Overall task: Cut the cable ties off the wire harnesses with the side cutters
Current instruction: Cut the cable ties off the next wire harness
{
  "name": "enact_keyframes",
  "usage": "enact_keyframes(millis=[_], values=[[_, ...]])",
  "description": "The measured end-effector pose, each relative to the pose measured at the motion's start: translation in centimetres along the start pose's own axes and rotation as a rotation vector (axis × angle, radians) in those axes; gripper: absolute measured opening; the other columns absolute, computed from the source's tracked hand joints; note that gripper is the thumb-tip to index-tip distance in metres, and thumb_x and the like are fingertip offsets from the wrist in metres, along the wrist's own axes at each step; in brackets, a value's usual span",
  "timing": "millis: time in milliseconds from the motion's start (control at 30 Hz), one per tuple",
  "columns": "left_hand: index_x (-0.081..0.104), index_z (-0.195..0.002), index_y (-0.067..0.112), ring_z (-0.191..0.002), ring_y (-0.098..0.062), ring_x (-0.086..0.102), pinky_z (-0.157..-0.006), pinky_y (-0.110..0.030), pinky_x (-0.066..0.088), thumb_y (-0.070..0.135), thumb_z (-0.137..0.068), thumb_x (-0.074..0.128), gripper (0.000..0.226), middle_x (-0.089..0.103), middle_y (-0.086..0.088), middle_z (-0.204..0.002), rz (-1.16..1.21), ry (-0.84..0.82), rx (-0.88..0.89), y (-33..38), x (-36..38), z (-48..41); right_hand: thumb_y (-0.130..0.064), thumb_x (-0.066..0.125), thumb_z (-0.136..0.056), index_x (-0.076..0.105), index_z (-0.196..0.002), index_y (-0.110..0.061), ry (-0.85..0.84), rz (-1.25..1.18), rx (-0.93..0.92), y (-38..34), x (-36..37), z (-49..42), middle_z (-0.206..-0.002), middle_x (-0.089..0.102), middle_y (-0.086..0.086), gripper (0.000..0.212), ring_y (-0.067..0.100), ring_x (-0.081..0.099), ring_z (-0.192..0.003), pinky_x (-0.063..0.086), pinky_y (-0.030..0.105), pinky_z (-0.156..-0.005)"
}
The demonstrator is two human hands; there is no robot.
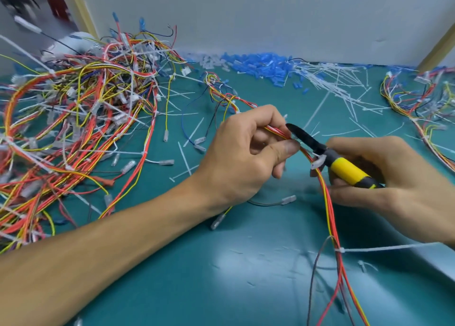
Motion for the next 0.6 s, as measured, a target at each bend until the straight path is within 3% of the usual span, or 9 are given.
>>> enact_keyframes(millis=[267, 400, 500, 600], values=[[0.059, -0.091, -0.006, -0.039, -0.004, 0.048, -0.045, -0.010, 0.036, -0.003, -0.094, 0.068, 0.010, 0.058, -0.003, -0.053, -0.037, 0.034, 0.007, 0.40, -0.24, 0.14, -0.036, 0.078, -0.075, 0.071, -0.108, -0.029, 0.053, 0.088, -0.030, 0.44, -0.15, -0.03, -0.069, 0.048, 0.011, 0.035, 0.033, 0.043, -0.060, 0.038, 0.043, -0.055], [0.059, -0.091, -0.005, -0.040, -0.006, 0.048, -0.048, -0.012, 0.036, -0.002, -0.094, 0.068, 0.011, 0.060, -0.003, -0.054, -0.054, 0.024, 0.000, 0.36, -0.03, 0.33, -0.037, 0.077, -0.075, 0.070, -0.109, -0.028, 0.046, 0.131, -0.043, 0.37, 0.08, -0.07, -0.070, 0.050, 0.014, 0.035, 0.034, 0.045, -0.062, 0.043, 0.047, -0.057], [0.059, -0.089, -0.001, -0.045, -0.014, 0.052, -0.051, -0.015, 0.038, -0.001, -0.093, 0.070, 0.011, 0.062, -0.004, -0.055, -0.055, 0.026, 0.004, 0.36, 0.06, 0.35, -0.028, 0.077, -0.071, 0.070, -0.102, -0.031, 0.082, 0.154, -0.052, 0.39, -0.41, 0.01, -0.067, 0.048, 0.007, 0.032, 0.030, 0.041, -0.060, 0.037, 0.044, -0.055], [0.059, -0.088, 0.000, -0.040, -0.006, 0.049, -0.048, -0.011, 0.037, 0.000, -0.094, 0.069, 0.012, 0.061, -0.005, -0.054, -0.055, 0.037, 0.011, 0.50, -0.03, 0.31, -0.026, 0.074, -0.073, 0.064, -0.097, -0.026, 0.122, 0.272, -0.074, 0.03, -0.78, -0.04, -0.066, 0.046, 0.004, 0.026, 0.023, 0.037, -0.060, 0.036, 0.038, -0.055]])
Point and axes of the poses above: each hand's wrist, its own z-axis away from the middle knuckle, its own x-axis out of the palm, y = z × x, the point moved 9 cm from there along -z, towards the middle knuckle
